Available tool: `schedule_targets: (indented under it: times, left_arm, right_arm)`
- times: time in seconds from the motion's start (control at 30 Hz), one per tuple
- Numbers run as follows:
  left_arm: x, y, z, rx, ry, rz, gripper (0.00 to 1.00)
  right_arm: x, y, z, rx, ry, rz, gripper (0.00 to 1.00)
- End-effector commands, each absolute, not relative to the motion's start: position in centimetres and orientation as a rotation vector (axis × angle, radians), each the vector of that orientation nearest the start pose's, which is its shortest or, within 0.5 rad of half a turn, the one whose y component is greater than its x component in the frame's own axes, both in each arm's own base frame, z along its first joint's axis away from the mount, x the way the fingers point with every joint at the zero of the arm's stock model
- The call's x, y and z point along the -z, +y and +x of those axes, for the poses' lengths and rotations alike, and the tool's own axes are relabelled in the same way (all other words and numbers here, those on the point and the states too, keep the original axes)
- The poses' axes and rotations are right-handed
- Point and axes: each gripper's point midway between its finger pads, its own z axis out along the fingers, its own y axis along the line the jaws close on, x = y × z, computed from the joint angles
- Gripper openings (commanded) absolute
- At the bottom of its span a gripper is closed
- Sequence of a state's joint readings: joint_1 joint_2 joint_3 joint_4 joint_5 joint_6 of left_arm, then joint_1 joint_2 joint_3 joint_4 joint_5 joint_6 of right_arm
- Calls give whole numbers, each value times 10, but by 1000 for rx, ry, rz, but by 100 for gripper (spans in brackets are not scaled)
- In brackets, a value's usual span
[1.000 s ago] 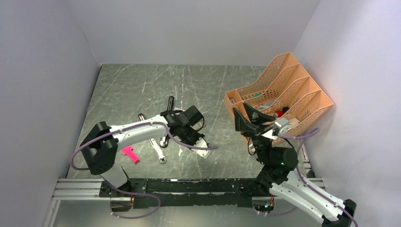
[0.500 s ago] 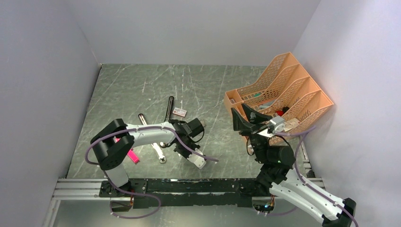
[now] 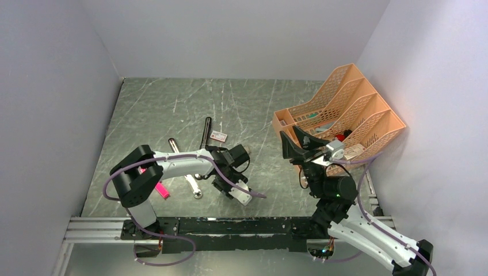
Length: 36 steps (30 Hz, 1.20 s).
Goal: Load the staples into the stapler
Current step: Place the staple at the center of the board, then pick up the staple from the center of the board.
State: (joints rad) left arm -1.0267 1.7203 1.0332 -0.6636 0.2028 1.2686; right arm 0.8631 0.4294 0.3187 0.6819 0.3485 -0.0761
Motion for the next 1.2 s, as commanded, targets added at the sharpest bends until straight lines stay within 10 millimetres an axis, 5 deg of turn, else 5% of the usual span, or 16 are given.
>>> schedule_targets:
  times: [0.0, 0.17, 0.3, 0.43, 0.53, 0.6, 0.67, 0.8, 0.93, 1.03, 1.17]
  left_arm:
    - [-26, -273, 173, -242, -1340, -3087, 56]
    - [-76, -288, 188, -202, -1473, -3181, 60]
    - [-138, -303, 203, -261, -1738, -3311, 62]
    - [-209, -305, 216, -562, -2335, -3281, 65]
    - [-262, -299, 214, -934, -2754, -3169, 69]
    - [-287, -290, 212, -1263, -3099, -2905, 73]
    - [-304, -273, 220, -1545, -3527, -2359, 78]
    - [-287, -243, 254, -1464, -3918, -1335, 78]
    - [-254, -194, 295, -1362, -3979, -535, 79]
    - [-230, -138, 322, -1246, -3943, 78, 79]
    - [-195, -74, 329, -1014, -3900, 485, 82]
  right_arm:
    - [-353, 149, 213, -526, 1033, -163, 52]
    - [-365, 139, 211, -488, 1002, -146, 52]
    - [-378, 120, 207, -420, 957, -109, 52]
    - [-381, 116, 206, -344, 940, -154, 60]
    - [-378, 133, 207, -321, 937, -274, 65]
    - [-371, 155, 218, -287, 990, -390, 67]
    - [-355, 185, 231, -268, 1047, -531, 67]
    - [-319, 249, 242, -320, 1097, -883, 67]
    - [-269, 303, 243, -461, 1125, -1262, 67]
    - [-242, 325, 247, -566, 1137, -1427, 67]
    - [-183, 338, 243, -656, 1168, -1738, 69]
